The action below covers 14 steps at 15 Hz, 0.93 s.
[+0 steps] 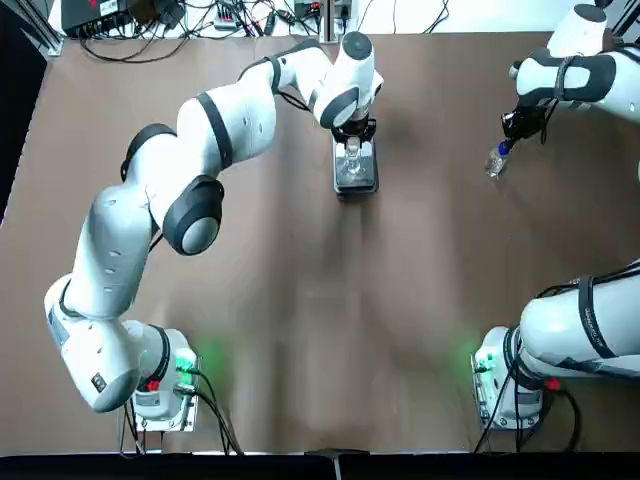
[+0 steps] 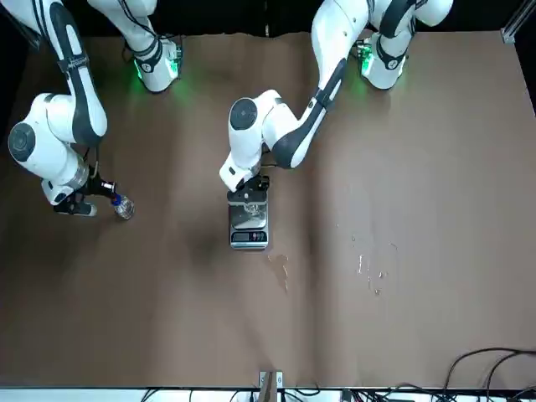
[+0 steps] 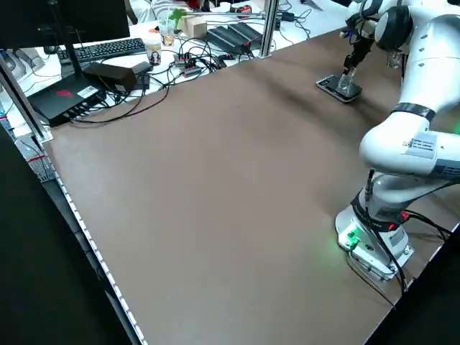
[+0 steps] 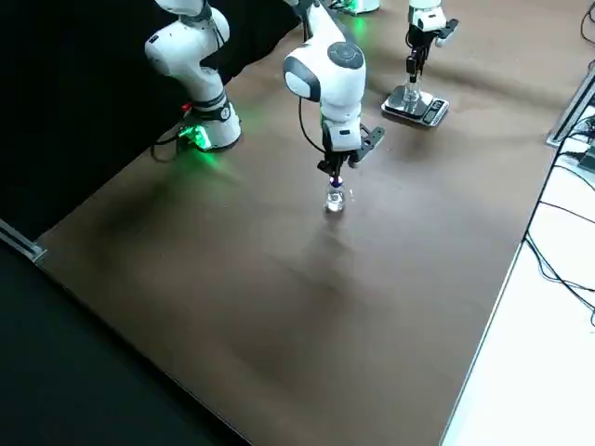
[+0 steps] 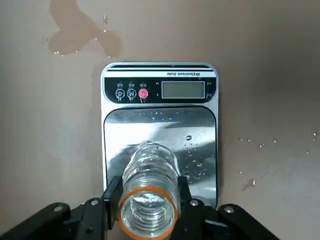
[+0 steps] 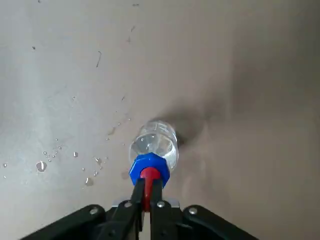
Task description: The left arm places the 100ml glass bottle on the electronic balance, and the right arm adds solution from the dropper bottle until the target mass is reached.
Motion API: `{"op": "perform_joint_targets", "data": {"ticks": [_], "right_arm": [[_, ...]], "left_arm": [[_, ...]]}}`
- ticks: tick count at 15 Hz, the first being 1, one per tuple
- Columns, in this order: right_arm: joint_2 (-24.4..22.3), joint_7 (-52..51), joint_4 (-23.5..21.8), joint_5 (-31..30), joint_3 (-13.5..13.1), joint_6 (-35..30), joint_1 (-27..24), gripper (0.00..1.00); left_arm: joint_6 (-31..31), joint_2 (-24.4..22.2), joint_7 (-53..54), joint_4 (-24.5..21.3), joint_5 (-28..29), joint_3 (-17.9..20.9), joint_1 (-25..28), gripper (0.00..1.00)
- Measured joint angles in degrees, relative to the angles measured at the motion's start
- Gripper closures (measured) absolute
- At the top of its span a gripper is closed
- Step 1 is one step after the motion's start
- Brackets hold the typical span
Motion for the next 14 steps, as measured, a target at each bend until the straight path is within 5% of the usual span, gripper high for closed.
{"op": "perform_joint_targets", "data": {"ticks": [6,12,14], "right_arm": [[0.00,0.00,0.33,0.00,0.00,-0.48,0.00,0.89],[0.00,0.00,0.39,0.00,0.00,-0.65,0.00,0.89],[0.00,0.00,0.44,0.00,0.00,-0.65,0.00,0.89]], "left_arm": [[4.16,0.55,-0.26,0.02,-0.03,0.52,0.20,0.51],[4.42,0.52,-2.30,0.35,-0.03,0.71,0.30,0.03],[4.30,0.14,-2.34,0.76,-0.03,0.85,0.74,0.00]]}}
